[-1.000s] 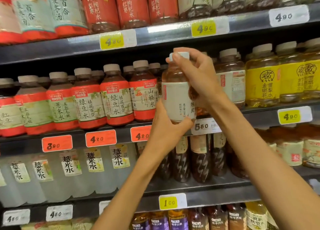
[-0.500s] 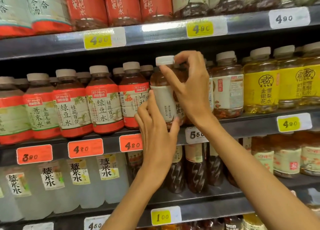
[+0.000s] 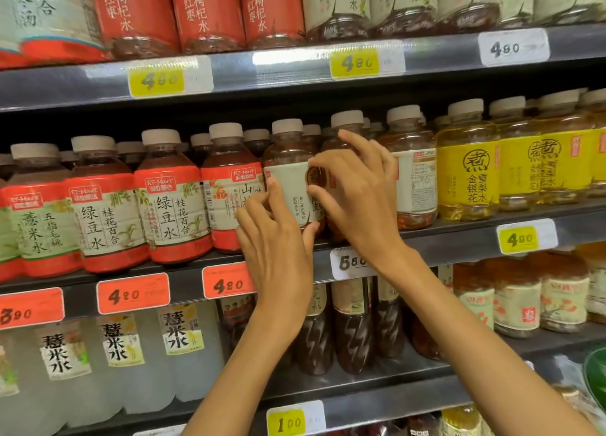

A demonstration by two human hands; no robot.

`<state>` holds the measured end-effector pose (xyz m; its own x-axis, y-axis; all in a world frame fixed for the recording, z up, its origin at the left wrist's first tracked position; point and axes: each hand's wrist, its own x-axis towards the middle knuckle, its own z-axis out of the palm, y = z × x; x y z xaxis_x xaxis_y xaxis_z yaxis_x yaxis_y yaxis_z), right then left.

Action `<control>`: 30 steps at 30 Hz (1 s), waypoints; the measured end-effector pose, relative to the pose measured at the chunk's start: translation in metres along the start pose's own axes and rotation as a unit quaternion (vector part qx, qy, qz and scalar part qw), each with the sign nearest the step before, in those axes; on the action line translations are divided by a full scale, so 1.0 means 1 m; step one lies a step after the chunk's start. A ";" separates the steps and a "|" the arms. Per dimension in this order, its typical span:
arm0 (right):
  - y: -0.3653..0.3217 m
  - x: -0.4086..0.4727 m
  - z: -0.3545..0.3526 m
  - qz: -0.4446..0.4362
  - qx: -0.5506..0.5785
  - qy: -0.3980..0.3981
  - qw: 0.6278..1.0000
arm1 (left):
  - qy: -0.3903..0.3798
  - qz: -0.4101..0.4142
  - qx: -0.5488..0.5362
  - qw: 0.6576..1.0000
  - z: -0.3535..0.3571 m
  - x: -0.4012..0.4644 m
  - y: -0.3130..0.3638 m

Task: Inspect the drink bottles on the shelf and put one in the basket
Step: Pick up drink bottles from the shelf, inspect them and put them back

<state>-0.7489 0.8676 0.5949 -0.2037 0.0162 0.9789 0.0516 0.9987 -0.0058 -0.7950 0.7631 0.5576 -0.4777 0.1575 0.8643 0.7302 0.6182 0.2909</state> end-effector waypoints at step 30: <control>-0.031 -0.014 -0.083 0.226 0.355 -0.070 0.904 | -0.269 -0.131 -0.517 0.802 -0.056 -0.061 0.013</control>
<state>-0.6670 0.8319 0.5983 -0.4435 0.3878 0.8081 -0.4698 0.6672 -0.5780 -0.7293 0.7188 0.5319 -0.6189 0.6084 0.4967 0.4524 -0.2409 0.8587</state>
